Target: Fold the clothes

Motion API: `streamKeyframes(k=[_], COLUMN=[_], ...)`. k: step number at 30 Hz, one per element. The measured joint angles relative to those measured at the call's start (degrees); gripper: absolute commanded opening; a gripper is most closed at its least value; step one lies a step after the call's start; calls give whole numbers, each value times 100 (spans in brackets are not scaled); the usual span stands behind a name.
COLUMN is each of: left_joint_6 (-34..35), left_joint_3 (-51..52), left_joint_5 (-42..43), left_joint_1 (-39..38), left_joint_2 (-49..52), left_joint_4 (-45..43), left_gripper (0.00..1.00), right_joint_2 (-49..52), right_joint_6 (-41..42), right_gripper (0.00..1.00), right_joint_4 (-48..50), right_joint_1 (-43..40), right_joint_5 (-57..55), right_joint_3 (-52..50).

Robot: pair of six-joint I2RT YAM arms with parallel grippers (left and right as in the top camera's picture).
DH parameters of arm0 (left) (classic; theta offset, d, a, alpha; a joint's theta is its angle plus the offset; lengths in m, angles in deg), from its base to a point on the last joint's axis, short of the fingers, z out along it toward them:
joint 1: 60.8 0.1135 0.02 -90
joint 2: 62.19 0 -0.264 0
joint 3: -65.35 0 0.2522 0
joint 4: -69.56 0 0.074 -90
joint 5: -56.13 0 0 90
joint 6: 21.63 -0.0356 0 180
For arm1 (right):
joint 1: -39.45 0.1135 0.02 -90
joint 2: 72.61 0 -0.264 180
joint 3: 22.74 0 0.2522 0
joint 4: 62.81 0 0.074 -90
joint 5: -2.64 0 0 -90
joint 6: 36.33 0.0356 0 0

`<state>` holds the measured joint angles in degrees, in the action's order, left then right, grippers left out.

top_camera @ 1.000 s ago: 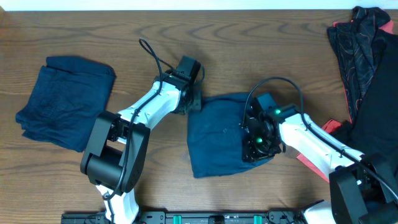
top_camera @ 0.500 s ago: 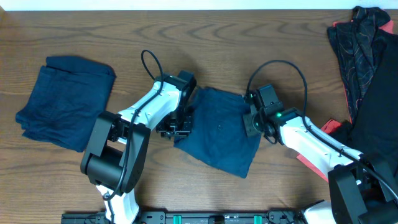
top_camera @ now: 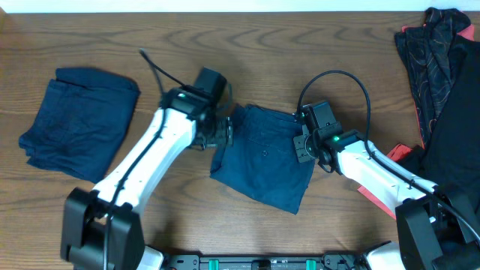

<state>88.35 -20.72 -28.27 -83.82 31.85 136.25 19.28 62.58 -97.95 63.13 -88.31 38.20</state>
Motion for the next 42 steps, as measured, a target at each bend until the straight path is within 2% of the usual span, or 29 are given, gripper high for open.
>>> streamKeyframes(k=[8,17,29,31,34,37,39,40,42], left_joint_6=[-723,-1255,-1436,-1453,-1464,-1517,-1537,-1543,-1574], left_joint_3=[0,0,-129,-201,-260,-254,-225,-208,-186], left_joint_5=[876,2426,3930,4153,4520,4688,4712,4712,4704], left_joint_1=[372,772,761,732,673,599,553,533,511], left_joint_2=[184,1399,2323,2437,2632,2769,2852,2892,2957], left_joint_4=[-1027,-2017,-2190,-2197,-2245,-2269,-2280,-2280,-2280], left_gripper=[89,90,88,82,65,38,14,6,6], right_joint_2=[0,0,0,0,0,0,0,0,0], right_joint_6=[-22,-26,-35,-37,-37,-37,-37,-37,-37], right_gripper=[40,40,40,40,40,41,40,40,40], right_joint_4=[-24,-42,-61,-66,-79,-101,-105,-103,-98], right_joint_1=[0,0,0,0,0,0,0,0,0], right_joint_5=[-13,-17,-24,-37,-55,-85,-103,-101,-101], right_joint_3=[0,0,0,0,0,0,0,0,0])
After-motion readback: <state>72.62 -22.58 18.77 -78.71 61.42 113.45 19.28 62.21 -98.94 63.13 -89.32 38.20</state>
